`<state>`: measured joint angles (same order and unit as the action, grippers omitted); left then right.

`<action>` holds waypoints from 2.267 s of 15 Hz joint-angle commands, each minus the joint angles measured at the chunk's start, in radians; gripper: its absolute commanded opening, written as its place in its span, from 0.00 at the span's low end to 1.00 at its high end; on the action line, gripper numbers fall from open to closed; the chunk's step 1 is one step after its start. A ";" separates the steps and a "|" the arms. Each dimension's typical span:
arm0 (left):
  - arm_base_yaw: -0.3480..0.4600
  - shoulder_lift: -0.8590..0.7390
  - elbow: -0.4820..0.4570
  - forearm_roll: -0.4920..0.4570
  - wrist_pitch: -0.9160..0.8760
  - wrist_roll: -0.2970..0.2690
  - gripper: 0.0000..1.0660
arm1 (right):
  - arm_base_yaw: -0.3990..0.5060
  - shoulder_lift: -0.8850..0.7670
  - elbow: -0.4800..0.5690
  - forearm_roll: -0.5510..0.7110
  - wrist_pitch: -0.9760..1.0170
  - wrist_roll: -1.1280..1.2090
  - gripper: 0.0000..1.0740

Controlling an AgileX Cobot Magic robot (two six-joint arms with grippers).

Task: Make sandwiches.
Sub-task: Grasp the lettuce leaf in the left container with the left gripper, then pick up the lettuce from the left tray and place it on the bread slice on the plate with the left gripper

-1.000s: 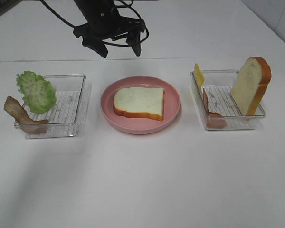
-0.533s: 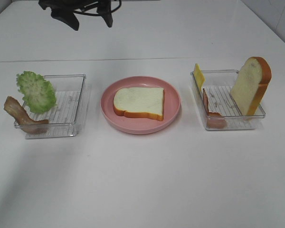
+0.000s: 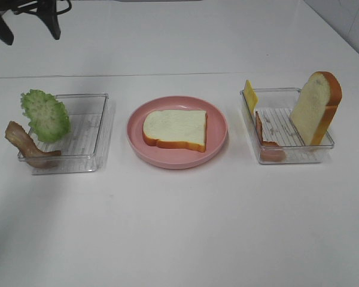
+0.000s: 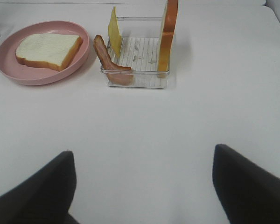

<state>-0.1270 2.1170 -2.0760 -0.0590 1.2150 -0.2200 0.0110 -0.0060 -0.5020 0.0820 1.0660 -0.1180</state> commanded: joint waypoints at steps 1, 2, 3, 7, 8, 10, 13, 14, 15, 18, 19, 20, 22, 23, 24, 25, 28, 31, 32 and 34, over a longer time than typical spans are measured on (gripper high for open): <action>0.036 0.000 0.063 0.013 0.076 0.006 0.70 | -0.007 -0.013 0.001 0.005 -0.009 -0.006 0.71; 0.048 0.012 0.077 0.017 0.075 0.010 0.69 | -0.007 -0.013 0.001 0.005 -0.009 -0.006 0.71; 0.050 0.032 0.084 0.017 0.074 0.015 0.69 | -0.007 -0.013 0.001 0.005 -0.009 -0.006 0.71; 0.050 0.143 0.084 0.021 0.053 0.036 0.69 | -0.007 -0.013 0.001 0.005 -0.009 -0.006 0.71; 0.050 0.184 0.082 0.022 0.037 0.043 0.69 | -0.007 -0.013 0.001 0.005 -0.009 -0.006 0.71; 0.050 0.219 0.082 0.021 -0.002 0.051 0.69 | -0.007 -0.013 0.001 0.005 -0.009 -0.006 0.71; 0.050 0.232 0.082 0.021 -0.041 0.051 0.69 | -0.007 -0.013 0.001 0.005 -0.009 -0.006 0.71; 0.050 0.232 0.082 0.021 -0.050 0.051 0.69 | -0.007 -0.013 0.001 0.005 -0.009 -0.006 0.71; 0.050 0.232 0.082 0.021 -0.052 0.051 0.68 | -0.007 -0.013 0.001 0.005 -0.009 -0.006 0.71; 0.050 0.232 0.082 0.021 -0.062 0.051 0.52 | -0.007 -0.013 0.001 0.005 -0.009 -0.006 0.71; 0.050 0.232 0.082 0.021 -0.065 0.051 0.48 | -0.007 -0.013 0.001 0.005 -0.009 -0.006 0.71; 0.050 0.232 0.082 0.021 -0.070 0.051 0.42 | -0.007 -0.013 0.001 0.005 -0.009 -0.006 0.71; 0.050 0.232 0.082 0.020 -0.073 0.051 0.31 | -0.007 -0.013 0.001 0.005 -0.009 -0.006 0.71; 0.050 0.232 0.082 0.018 -0.073 0.051 0.25 | -0.007 -0.013 0.001 0.005 -0.009 -0.006 0.71; 0.050 0.232 0.082 0.013 -0.075 0.051 0.20 | -0.007 -0.013 0.001 0.005 -0.009 -0.006 0.71; 0.050 0.232 0.082 -0.003 -0.078 0.051 0.12 | -0.007 -0.013 0.001 0.005 -0.009 -0.006 0.71; 0.050 0.232 0.082 -0.024 -0.078 0.051 0.00 | -0.007 -0.013 0.001 0.005 -0.009 -0.006 0.71; 0.050 0.218 0.022 -0.062 -0.042 0.062 0.00 | -0.007 -0.013 0.001 0.005 -0.009 -0.006 0.71; 0.050 0.210 -0.017 -0.098 -0.027 0.073 0.00 | -0.007 -0.013 0.001 0.005 -0.009 -0.006 0.71; 0.049 0.191 -0.071 -0.184 -0.025 0.098 0.00 | -0.007 -0.013 0.001 0.005 -0.009 -0.006 0.71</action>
<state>-0.0770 2.3170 -2.1670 -0.2690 1.1820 -0.1040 0.0110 -0.0060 -0.5020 0.0820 1.0660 -0.1180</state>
